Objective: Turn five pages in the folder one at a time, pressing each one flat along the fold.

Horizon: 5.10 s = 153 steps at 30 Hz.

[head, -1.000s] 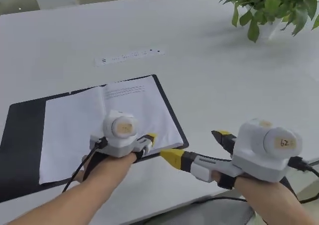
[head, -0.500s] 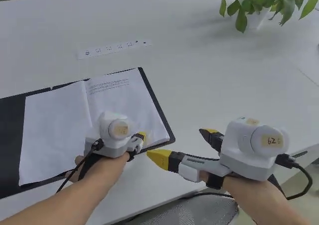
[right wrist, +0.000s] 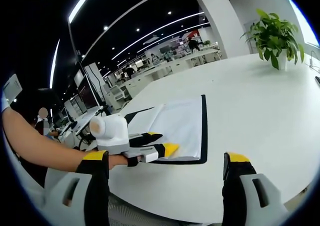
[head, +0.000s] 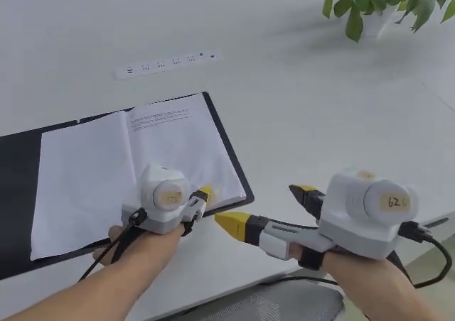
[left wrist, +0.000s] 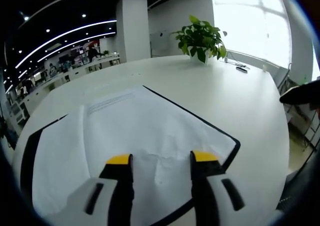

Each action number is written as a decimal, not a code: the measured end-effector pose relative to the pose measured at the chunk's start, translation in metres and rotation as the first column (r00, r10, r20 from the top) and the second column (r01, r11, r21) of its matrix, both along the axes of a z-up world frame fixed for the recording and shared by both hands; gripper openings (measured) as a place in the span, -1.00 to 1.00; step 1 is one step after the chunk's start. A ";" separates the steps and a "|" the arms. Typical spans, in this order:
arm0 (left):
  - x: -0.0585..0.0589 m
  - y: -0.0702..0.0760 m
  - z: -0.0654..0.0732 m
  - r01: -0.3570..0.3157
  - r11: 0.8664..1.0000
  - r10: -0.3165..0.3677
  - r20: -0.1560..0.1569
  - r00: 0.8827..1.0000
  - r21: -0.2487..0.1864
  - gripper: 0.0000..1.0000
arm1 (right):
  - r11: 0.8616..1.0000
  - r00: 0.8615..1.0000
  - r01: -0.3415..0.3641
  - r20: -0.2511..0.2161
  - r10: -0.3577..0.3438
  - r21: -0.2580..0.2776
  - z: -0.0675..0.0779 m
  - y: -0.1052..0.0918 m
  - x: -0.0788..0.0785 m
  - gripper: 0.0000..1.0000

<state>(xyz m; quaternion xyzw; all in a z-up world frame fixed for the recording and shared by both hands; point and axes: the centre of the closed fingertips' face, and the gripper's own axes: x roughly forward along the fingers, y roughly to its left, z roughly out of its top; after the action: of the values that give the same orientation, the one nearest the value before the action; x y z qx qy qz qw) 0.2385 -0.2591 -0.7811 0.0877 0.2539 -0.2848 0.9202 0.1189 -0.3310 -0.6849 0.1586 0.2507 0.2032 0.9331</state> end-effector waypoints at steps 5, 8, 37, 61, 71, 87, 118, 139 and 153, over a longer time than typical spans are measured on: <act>0.000 -0.001 0.000 0.003 1.000 -0.003 0.002 1.000 -0.009 -0.18 | 1.000 1.000 -0.002 -0.005 0.002 0.004 -0.002 0.001 0.002 0.89; 0.000 0.000 0.001 -0.005 1.000 0.005 0.006 1.000 -0.014 -0.22 | 1.000 1.000 -0.005 -0.007 0.005 0.004 -0.002 0.002 0.003 0.89; 0.006 0.006 -0.001 -0.025 0.999 0.024 -0.028 0.999 -0.030 -0.94 | 1.000 0.999 -0.027 -0.028 0.028 0.014 -0.011 0.009 0.014 0.85; 0.005 0.005 0.000 -0.032 0.998 0.030 -0.045 0.999 -0.050 -0.94 | 0.909 0.947 0.097 -0.319 0.042 0.406 -0.035 0.057 0.050 0.18; 0.006 0.006 0.000 -0.033 0.998 0.031 -0.047 0.998 -0.053 -0.93 | 0.876 0.934 0.166 -0.358 0.009 0.453 -0.046 0.062 0.055 0.19; 0.006 0.007 0.000 -0.036 0.998 0.034 -0.049 0.998 -0.055 -0.93 | 0.797 0.906 0.318 -0.413 -0.096 0.514 -0.060 0.050 0.072 -0.08; 0.000 0.027 0.022 -0.072 0.991 0.059 -0.111 0.992 -0.111 -0.66 | 0.767 0.865 0.459 -0.423 -0.271 0.447 -0.063 0.025 0.072 -1.00; -0.021 0.144 0.112 -0.159 0.968 0.164 0.006 0.986 -0.196 -0.42 | 0.913 0.990 0.129 -0.095 -0.100 0.387 0.032 0.115 0.084 -1.00; -0.050 0.233 0.122 -0.266 0.945 0.276 0.025 0.961 -0.191 -0.43 | 0.947 0.998 -0.039 -0.030 0.052 0.319 0.044 0.189 0.082 -1.00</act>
<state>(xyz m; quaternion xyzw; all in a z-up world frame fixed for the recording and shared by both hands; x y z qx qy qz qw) 0.1881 -0.0260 -0.6596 -0.0269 0.2120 -0.1757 0.9610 0.2012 -0.1421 -0.6408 0.3052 0.2360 0.2594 0.8854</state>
